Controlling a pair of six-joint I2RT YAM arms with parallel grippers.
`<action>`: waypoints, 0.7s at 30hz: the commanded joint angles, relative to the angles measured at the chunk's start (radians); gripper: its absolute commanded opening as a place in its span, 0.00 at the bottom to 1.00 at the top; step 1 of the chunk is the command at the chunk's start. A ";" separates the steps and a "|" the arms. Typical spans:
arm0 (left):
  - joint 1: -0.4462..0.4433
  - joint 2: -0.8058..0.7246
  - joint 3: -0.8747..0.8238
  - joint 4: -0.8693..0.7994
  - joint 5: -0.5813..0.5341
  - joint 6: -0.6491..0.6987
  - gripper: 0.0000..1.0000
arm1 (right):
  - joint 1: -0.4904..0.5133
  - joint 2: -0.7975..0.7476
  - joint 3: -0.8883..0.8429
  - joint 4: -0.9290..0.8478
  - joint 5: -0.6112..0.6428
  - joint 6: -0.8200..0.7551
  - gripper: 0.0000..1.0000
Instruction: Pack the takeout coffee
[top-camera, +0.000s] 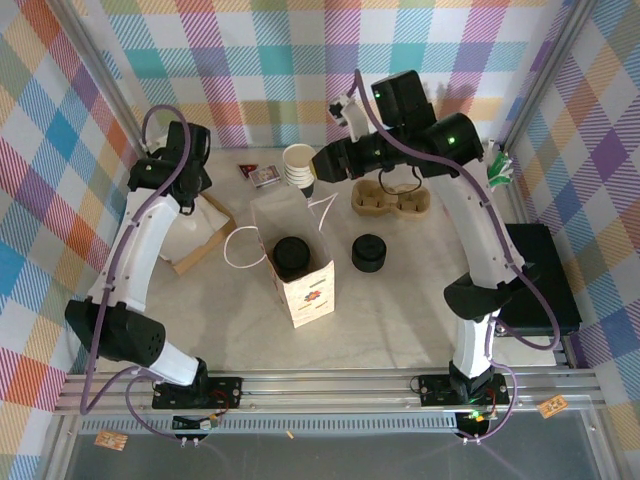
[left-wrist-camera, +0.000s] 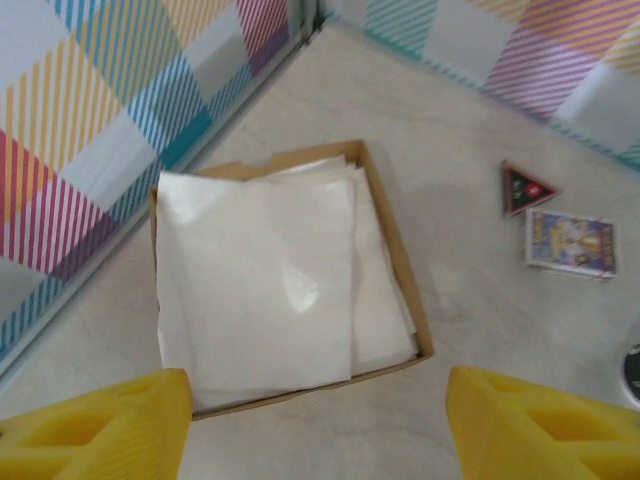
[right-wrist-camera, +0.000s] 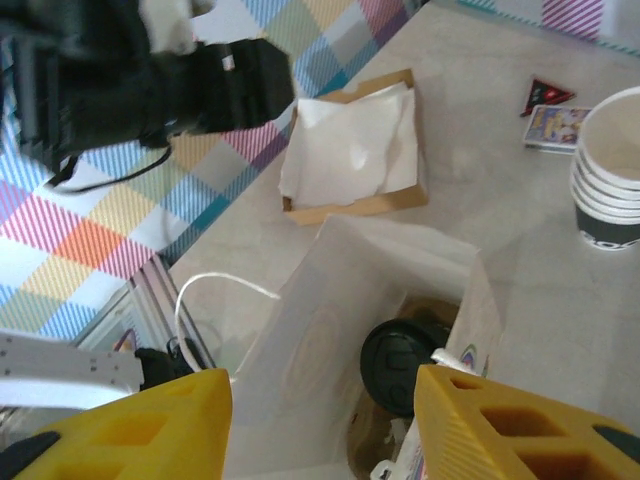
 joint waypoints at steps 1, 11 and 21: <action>0.089 0.057 -0.027 0.033 0.109 -0.035 0.70 | 0.030 0.027 -0.002 -0.034 -0.049 -0.053 0.52; 0.287 0.298 0.026 0.040 0.286 0.027 0.86 | 0.169 0.073 0.026 -0.004 -0.089 -0.036 0.54; 0.353 0.566 0.224 -0.051 0.328 0.074 0.89 | 0.182 0.074 0.031 0.013 -0.065 -0.065 0.54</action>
